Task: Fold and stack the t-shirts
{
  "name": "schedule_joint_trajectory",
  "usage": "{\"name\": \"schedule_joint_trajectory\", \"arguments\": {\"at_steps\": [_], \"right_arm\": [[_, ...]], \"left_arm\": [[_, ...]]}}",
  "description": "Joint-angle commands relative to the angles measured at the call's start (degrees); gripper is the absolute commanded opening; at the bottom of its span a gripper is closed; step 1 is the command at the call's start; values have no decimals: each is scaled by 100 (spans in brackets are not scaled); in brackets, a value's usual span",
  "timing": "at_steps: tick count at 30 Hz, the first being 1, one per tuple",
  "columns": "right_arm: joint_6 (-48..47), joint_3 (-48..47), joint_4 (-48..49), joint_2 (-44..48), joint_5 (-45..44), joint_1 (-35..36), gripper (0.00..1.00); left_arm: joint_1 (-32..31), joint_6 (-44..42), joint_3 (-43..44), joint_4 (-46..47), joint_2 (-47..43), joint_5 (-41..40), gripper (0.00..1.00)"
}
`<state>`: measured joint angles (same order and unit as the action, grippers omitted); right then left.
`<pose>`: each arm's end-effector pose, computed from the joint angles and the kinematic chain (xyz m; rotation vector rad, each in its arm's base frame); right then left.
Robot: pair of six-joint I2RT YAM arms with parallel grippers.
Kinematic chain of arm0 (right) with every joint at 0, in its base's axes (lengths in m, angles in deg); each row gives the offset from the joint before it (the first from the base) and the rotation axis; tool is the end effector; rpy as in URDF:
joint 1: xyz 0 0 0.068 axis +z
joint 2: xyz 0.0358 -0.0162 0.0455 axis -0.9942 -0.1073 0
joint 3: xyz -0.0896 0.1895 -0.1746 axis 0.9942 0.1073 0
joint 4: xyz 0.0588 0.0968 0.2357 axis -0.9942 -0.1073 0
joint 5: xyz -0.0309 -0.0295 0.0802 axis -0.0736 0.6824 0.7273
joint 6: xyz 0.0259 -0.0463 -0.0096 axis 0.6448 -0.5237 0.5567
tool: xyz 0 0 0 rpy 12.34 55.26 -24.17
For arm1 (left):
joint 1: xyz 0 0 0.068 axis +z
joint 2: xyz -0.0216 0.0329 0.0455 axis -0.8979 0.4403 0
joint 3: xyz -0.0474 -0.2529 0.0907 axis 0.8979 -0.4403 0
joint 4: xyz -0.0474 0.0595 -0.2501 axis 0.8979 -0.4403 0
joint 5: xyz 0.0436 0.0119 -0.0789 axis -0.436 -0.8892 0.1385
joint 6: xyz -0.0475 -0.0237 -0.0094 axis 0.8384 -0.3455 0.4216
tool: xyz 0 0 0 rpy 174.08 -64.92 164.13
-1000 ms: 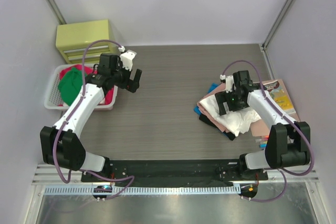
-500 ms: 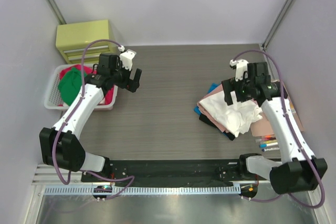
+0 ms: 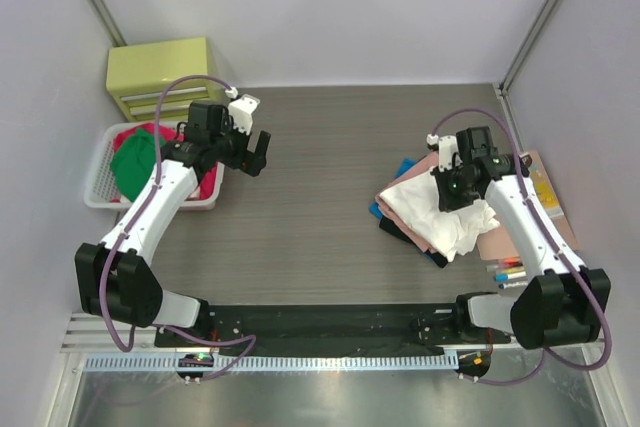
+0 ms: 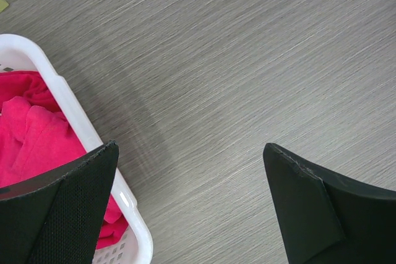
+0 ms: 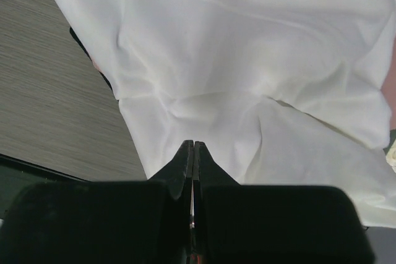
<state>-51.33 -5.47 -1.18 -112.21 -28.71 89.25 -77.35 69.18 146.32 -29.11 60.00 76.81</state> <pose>0.2302 0.0262 0.2823 -0.4901 2.6430 0.1206 0.2985 -0.0792 0.3190 0.5562 2.2094 -0.2773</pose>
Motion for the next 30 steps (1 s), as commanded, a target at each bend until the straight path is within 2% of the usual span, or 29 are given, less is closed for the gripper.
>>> {"name": "schedule_joint_trajectory", "arguments": {"at_steps": [1,10,17,26,30], "right_arm": [[81,-174,100,-547,266,22,1],[38,-271,178,-2111,512,21,1],[108,238,538,-2314,636,30,1],[73,-182,732,-2991,249,30,1],[213,-437,846,-3159,424,39,1]], "left_arm": [[3,-13,236,57,-47,65,100],[3,-4,262,57,15,91,100],[3,-65,174,66,-73,38,100],[3,-56,280,40,-11,-6,100],[3,-109,157,31,-143,-85,100]]}}
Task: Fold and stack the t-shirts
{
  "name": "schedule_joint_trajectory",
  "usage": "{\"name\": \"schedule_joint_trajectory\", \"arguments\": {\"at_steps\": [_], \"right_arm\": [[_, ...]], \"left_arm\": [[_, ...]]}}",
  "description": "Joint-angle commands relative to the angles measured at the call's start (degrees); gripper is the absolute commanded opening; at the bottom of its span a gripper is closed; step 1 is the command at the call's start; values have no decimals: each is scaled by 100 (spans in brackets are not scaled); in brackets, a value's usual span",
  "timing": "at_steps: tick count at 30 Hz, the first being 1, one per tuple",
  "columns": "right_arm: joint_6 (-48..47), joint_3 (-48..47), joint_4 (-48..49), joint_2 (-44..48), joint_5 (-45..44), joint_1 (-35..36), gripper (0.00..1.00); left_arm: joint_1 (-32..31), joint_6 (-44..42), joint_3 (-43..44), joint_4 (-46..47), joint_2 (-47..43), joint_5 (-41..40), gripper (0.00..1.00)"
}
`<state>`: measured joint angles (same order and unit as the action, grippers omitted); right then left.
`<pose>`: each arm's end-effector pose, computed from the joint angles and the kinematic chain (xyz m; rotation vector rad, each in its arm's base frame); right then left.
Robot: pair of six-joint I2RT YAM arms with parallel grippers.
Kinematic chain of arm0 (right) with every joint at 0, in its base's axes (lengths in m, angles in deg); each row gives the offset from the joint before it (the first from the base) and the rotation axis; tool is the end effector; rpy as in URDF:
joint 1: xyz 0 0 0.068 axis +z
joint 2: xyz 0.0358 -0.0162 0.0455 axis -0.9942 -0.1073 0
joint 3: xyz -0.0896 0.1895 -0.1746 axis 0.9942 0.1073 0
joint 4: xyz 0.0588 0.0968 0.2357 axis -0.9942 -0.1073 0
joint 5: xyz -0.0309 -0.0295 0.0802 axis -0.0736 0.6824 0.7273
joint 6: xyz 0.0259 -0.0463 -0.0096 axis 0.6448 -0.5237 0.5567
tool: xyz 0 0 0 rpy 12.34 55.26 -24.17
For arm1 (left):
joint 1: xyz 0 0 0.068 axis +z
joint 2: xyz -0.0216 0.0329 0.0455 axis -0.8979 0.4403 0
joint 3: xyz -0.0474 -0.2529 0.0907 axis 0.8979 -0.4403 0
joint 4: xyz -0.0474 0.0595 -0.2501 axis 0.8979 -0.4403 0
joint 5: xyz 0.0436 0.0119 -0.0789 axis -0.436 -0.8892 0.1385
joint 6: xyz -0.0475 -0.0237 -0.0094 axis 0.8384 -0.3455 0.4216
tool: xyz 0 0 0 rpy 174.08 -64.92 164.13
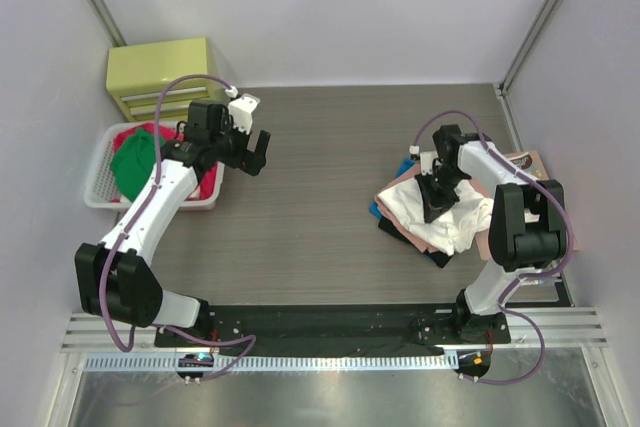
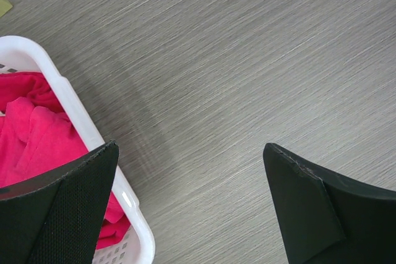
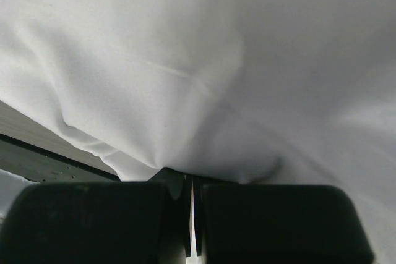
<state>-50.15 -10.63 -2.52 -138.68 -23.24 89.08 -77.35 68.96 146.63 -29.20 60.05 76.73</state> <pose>0.2977 0.0351 0.1923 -0.4885 3.0221 0.3312 0.2989 -0.0792 0.3204 0.5594 2.2055 -0.2735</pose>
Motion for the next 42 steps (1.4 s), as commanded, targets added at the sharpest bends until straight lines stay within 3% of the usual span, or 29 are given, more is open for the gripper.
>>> {"name": "schedule_joint_trajectory", "arguments": {"at_steps": [1,8,27,42], "right_arm": [[104,26,1032,-521,-183,57,1],[104,-106,1840,-547,-895,65,1],[438,-975,3072,-872,-1053,74,1],[368,-2909,2844,-2611,-1449,74,1]], "left_arm": [[3,-105,109,40,-182,-59,100],[3,-96,109,40,-174,-67,100],[3,-88,126,5,-104,-59,100],[3,-140,135,-66,-183,-146,100]]}}
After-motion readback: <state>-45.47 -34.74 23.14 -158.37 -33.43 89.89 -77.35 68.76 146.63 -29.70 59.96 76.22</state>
